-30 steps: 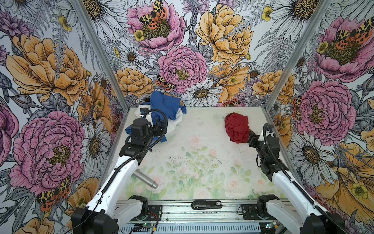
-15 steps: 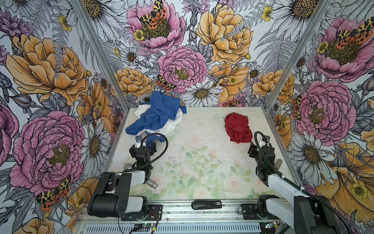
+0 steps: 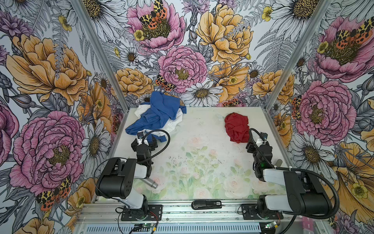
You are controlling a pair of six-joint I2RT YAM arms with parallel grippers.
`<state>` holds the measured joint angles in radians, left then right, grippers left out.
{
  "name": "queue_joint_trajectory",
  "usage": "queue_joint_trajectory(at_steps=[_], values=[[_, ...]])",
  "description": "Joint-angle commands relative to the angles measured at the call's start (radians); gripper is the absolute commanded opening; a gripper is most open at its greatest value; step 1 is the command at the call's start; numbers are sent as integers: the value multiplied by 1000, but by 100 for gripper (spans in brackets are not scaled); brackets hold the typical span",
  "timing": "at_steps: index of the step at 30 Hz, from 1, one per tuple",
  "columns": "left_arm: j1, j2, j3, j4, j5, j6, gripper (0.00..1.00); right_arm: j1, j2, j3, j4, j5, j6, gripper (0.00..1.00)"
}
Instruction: Pick out a specific cloth from the pile
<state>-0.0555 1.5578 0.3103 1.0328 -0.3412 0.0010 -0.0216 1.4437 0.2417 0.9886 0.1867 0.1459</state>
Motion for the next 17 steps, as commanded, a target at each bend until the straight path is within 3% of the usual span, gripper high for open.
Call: queue_joint_trajectory(at_steps=[1,2,6,7,8,17], values=[[5,-4,41,-32,30,8,99,-15,123,-38,279,-40,-24,74],[0,-4,32,-16,26,11,99,-16,77,-23,172,-50,-22,74],[-4,-2,39,-27,23,19,99,-13,82,66,25,-96,-43,79],[-4,-2,39,-28,23,19,99,-13,96,79,27,-97,-49,96],[-4,-3,39,-29,24,18,99,-11,90,82,8,-96,-49,99],[3,-4,44,-38,35,12,99,-8,90,88,1,-61,-38,100]])
